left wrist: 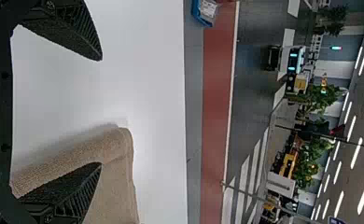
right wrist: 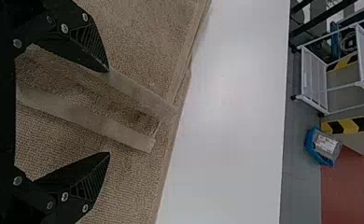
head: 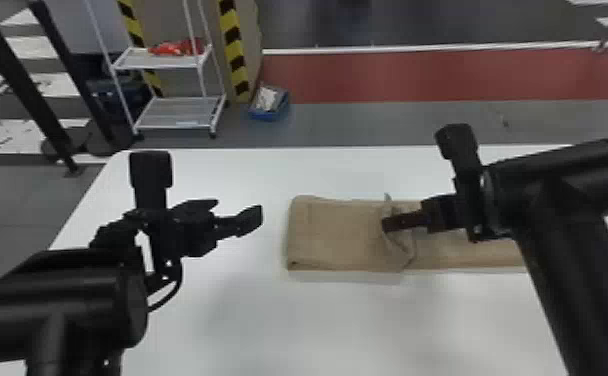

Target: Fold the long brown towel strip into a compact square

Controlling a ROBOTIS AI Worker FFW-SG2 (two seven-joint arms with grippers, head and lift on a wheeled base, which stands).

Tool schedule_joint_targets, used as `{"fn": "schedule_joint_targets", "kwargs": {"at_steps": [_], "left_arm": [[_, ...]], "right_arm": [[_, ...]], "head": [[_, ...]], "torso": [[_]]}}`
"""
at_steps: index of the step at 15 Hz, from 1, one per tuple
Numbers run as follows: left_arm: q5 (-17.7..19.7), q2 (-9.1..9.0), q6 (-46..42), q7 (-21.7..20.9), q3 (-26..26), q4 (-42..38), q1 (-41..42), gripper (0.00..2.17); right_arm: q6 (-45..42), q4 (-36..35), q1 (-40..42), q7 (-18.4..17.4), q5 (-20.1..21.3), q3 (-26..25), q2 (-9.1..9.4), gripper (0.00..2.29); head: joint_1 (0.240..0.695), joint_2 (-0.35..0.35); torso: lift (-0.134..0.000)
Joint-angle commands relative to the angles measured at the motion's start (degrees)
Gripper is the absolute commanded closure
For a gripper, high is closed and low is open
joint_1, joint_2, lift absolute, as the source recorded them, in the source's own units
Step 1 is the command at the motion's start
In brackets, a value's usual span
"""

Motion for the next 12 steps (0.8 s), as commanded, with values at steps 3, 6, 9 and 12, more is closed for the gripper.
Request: {"fn": "schedule_joint_targets", "kwargs": {"at_steps": [3, 6, 9, 12], "left_arm": [[0.56, -0.15, 0.0, 0.0, 0.47, 0.0, 0.01, 0.08], [0.56, -0.15, 0.0, 0.0, 0.38, 0.0, 0.09, 0.08], [0.56, -0.15, 0.0, 0.0, 0.3, 0.09, 0.09, 0.08], [0.56, -0.15, 0.0, 0.0, 0.3, 0.53, 0.09, 0.08]], "right_arm": [[3.06, -3.68, 0.41, 0.1, -3.79, -2.52, 0.05, 0.29], [3.06, -3.51, 0.41, -0.07, -3.62, -2.34, 0.05, 0.29], [2.88, -2.1, 0.15, -0.25, -2.38, -1.46, 0.05, 0.29], [2.35, 0.01, -0.47, -0.42, -2.03, -1.38, 0.05, 0.29]], "head": [[0.695, 0.106], [0.695, 0.108], [0.695, 0.106], [0.695, 0.103]], "torso": [[-0.124], [-0.124], [-0.124], [-0.124]]}}
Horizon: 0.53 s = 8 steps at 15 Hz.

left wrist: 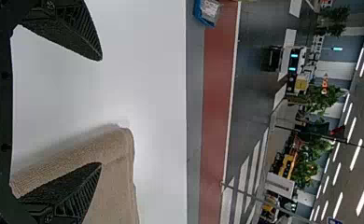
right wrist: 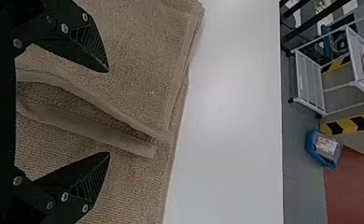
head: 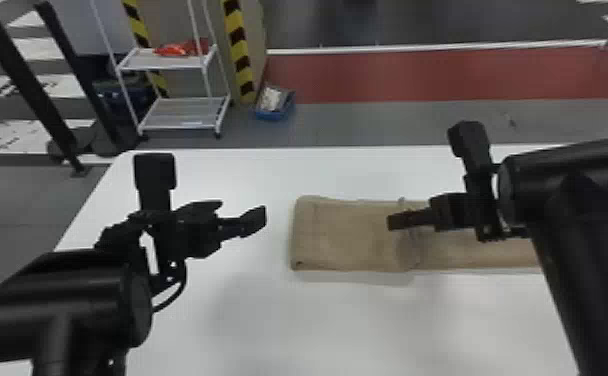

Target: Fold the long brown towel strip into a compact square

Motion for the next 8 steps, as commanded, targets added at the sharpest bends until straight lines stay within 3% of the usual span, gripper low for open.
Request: {"fn": "schedule_joint_targets", "kwargs": {"at_steps": [1, 8], "left_arm": [[0.0, -0.15, 0.0, 0.0, 0.0, 0.3, -0.02, 0.08], [0.0, -0.15, -0.18, 0.0, 0.0, 0.74, -0.11, 0.08]], "right_arm": [[-0.74, 1.14, -0.33, 0.01, 0.14, 0.14, 0.05, 0.39], [-1.27, 1.93, -0.33, 0.18, 0.4, 0.85, 0.05, 0.51]], "head": [[0.695, 0.102], [0.695, 0.104]], "torso": [[-0.124], [-0.124]]}}
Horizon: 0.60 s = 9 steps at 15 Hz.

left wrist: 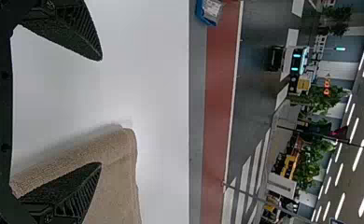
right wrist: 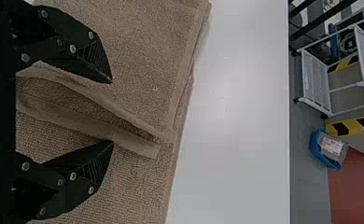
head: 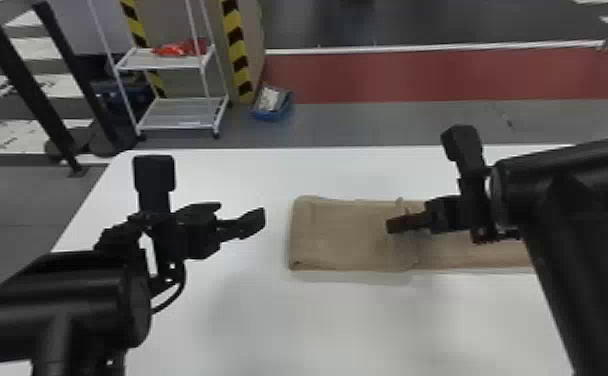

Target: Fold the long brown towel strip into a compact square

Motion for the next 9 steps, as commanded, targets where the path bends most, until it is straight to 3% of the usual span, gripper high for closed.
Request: {"fn": "schedule_joint_targets", "kwargs": {"at_steps": [1, 9], "left_arm": [[0.0, -0.15, -0.02, 0.0, 0.0, 0.07, 0.0, 0.08], [0.0, -0.15, -0.02, -0.44, 0.09, 0.25, 0.09, 0.08]], "right_arm": [[-0.12, 0.04, 0.0, 0.19, -0.1, 0.03, 0.05, 0.6], [-0.12, 0.04, 0.0, 0.27, -0.01, -0.06, 0.05, 0.77]], "head": [[0.695, 0.104], [0.695, 0.106]], "torso": [[-0.124], [-0.124]]}}
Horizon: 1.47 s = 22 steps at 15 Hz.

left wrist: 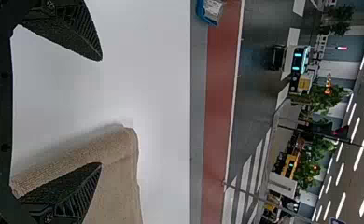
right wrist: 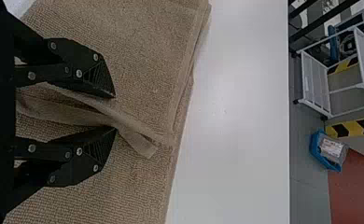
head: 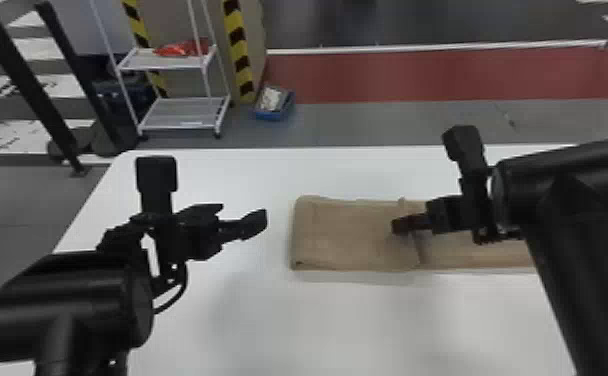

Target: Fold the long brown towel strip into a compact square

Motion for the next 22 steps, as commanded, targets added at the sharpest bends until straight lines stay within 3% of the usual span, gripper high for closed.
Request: {"fn": "schedule_joint_targets", "kwargs": {"at_steps": [1, 3, 6, 11, 13, 16, 18, 22], "left_arm": [[0.0, -0.15, 0.0, -0.19, 0.0, 0.15, 0.0, 0.09], [0.0, -0.15, 0.0, -0.19, 0.09, 0.07, 0.08, 0.09], [0.0, -0.15, 0.0, -0.19, 0.18, -0.02, 0.08, 0.09], [0.09, -0.15, 0.18, -0.54, 1.06, 0.07, 0.08, 0.09], [0.26, -0.15, 0.18, -0.71, 1.67, -0.02, 0.17, 0.09], [0.26, -0.15, 0.18, -0.98, 1.93, 0.15, 0.17, 0.09], [0.26, -0.15, 0.0, -0.89, 1.58, 0.42, 0.17, 0.09], [0.18, -0.15, 0.18, -0.36, 1.32, 0.59, 0.08, 0.09]], "right_arm": [[0.0, 0.0, 0.0, 0.01, 0.0, -0.07, 0.05, 0.77], [0.0, 0.0, 0.0, 0.1, 0.0, -0.07, 0.05, 1.02], [-0.17, -0.09, 0.18, 0.18, -0.44, -0.25, 0.05, 1.03], [-4.22, -3.87, 1.06, 0.62, -8.44, -2.18, 0.05, 1.02], [-1.93, -7.3, 1.49, 0.71, -11.07, -3.59, 0.05, 1.02], [3.52, -10.81, 3.25, 2.47, -9.93, -7.01, 0.05, 1.02], [0.88, -9.14, 3.08, 2.38, -7.47, -8.68, 0.05, 1.03], [-0.52, -6.68, 2.55, 2.47, -8.0, -9.91, 0.05, 1.12]], "head": [[0.695, 0.106], [0.695, 0.105], [0.695, 0.105], [0.695, 0.126], [0.695, 0.137], [0.695, 0.147], [0.695, 0.142], [0.695, 0.106]], "torso": [[-0.124], [-0.124], [-0.124], [-0.124], [-0.124], [-0.124], [-0.124], [-0.124]]}}
